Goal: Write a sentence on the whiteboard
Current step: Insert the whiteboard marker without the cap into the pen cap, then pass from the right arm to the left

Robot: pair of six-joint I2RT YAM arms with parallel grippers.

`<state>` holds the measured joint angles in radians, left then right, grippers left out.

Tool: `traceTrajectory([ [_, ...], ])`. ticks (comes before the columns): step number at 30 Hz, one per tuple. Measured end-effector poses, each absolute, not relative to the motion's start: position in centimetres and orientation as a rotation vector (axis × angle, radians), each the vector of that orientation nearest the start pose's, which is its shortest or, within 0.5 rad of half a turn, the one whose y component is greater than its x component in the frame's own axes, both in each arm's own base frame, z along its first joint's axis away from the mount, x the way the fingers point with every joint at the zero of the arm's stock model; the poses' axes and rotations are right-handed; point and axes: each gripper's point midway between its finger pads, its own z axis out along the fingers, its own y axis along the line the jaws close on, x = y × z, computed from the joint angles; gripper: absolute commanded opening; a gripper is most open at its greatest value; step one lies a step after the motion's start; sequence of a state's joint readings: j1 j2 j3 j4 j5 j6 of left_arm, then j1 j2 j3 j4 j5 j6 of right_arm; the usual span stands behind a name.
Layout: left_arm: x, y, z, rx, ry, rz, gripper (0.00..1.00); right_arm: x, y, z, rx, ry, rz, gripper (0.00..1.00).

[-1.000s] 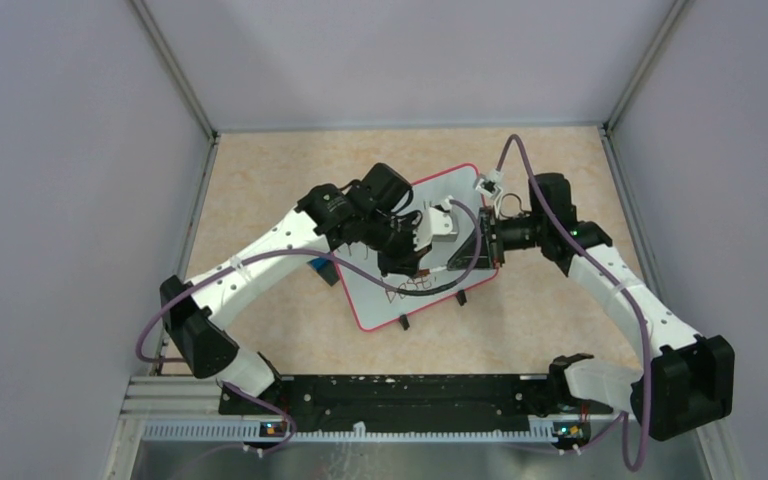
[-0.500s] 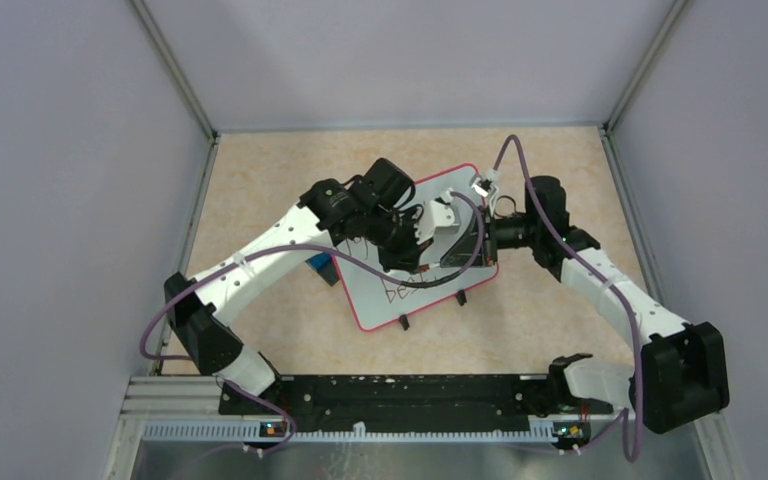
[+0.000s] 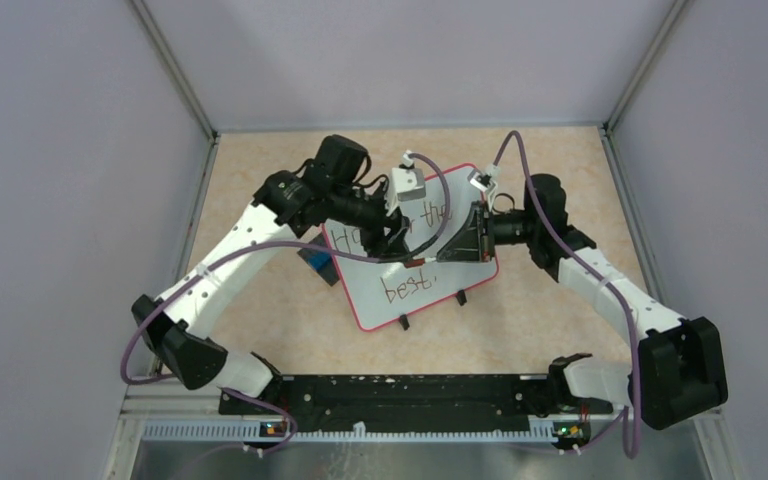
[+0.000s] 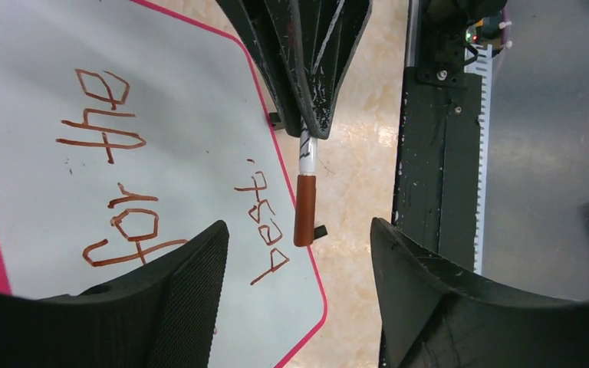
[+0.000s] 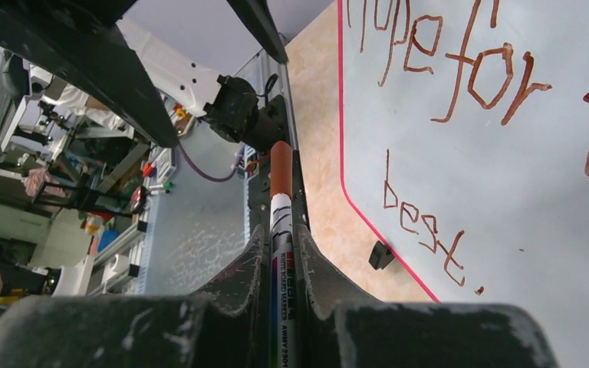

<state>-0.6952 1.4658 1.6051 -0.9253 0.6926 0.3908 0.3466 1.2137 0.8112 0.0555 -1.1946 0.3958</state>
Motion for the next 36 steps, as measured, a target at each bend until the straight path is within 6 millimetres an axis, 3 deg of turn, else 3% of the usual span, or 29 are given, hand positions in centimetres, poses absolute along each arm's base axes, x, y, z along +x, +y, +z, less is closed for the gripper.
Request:
traceTrajectory([
  [5, 19.6, -29.7, 29.7, 1.483, 1.74, -1.014, 0.74, 20.5, 25.5, 24.4, -0.824, 1.834, 1.624, 0.0],
  [12, 18.2, -29.1, 25.3, 1.512, 1.857, -1.078, 0.71, 20.0, 25.5, 24.8, -0.847, 1.816, 1.656, 0.0],
  [18, 18.2, -29.2, 24.4, 1.515, 1.885, -1.092, 0.62, 19.3, 25.8, 24.9, -0.88, 1.807, 1.684, 0.0],
  [22, 17.6, -29.7, 24.1, 1.536, 1.877, -1.113, 0.51, 19.1, 25.9, 24.9, -0.889, 1.805, 1.691, 0.0],
  [31, 17.3, -30.4, 23.3, 1.542, 1.898, -1.139, 0.01, 18.7, 26.0, 24.9, -0.903, 1.803, 1.705, 0.0],
  [36, 17.3, -30.5, 23.3, 1.518, 1.929, -1.149, 0.0, 18.8, 26.0, 24.9, -0.898, 1.807, 1.7, 0.0],
])
